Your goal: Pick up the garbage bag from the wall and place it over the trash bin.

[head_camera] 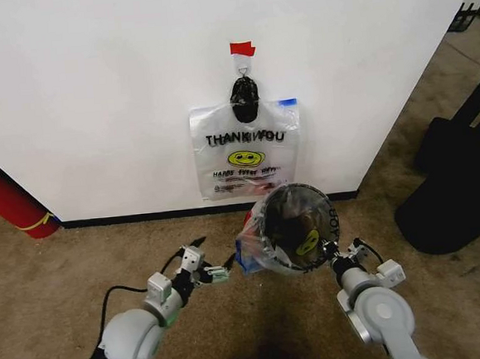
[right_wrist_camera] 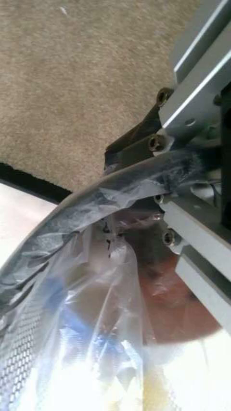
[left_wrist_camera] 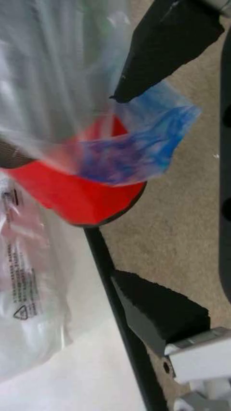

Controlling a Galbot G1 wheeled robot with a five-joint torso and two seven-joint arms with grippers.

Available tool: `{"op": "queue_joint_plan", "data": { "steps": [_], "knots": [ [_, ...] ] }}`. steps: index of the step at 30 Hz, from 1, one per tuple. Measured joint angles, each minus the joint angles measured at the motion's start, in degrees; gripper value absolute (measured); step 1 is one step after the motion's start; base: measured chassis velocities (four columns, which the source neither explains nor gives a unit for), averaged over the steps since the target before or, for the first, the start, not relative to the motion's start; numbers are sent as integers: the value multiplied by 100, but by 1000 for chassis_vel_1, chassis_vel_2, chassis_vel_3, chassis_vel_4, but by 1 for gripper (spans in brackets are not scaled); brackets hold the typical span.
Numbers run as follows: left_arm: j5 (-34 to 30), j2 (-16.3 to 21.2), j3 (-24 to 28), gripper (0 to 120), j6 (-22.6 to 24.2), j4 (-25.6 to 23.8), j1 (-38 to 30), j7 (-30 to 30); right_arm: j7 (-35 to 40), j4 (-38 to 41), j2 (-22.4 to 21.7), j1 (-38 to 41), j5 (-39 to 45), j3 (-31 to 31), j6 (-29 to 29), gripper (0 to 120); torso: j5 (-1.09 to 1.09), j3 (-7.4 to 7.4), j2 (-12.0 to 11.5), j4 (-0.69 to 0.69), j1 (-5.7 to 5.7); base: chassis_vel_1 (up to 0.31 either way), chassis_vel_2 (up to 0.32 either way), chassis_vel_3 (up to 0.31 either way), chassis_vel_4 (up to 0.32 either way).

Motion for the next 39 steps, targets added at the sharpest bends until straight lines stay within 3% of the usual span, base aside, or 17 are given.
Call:
{"op": "queue_joint_plan", "data": {
  "steps": [10, 16, 19, 25, 30, 34, 36, 39],
  "knots": [
    [179, -314, 95, 100, 7, 259, -70, -172, 294, 448, 261, -198, 214, 28, -172, 0, 1, 0, 0, 1, 0, 0, 0, 0, 0],
    [623, -364, 54, 100, -244, 706, -210, -276, 431, 657, 285, -259, 266, -11, -230, 0, 0, 0, 0, 0, 0, 0, 0, 0, 0],
    [826, -261, -31, 100, -677, 1168, -332, 252, 638, 847, 349, -369, 328, -85, -281, 0, -1, 0, 0, 1, 0, 0, 0, 0, 0],
    [814, -227, -100, 100, -1368, 1212, -350, 1124, 822, 730, 412, -430, 212, -252, -291, 0, 0, 0, 0, 0, 0, 0, 0, 0, 0],
    [1090, -309, -203, 100, -1849, 1155, -276, 1187, 880, 543, 452, -363, 51, -365, -264, 0, -1, 0, 0, 1, 0, 0, 0, 0, 0],
    [1847, -348, -535, 100, -2192, 1020, -147, 1373, 1144, 406, 524, -233, 12, -383, -280, 0, 1, 0, 0, 1, 0, 0, 0, 0, 0],
    [2369, -296, -889, 100, -2593, 1032, -108, 2062, 1338, 291, 565, -123, -3, -363, -291, 0, -1, 0, 0, 0, 0, 0, 0, 0, 0],
    [2627, -251, -1219, 100, -2989, 1100, -100, 2836, 1415, 191, 582, -23, -23, -365, -302, 0, 0, 1, 0, 1, 0, 0, 0, 0, 0]
  ]
}}
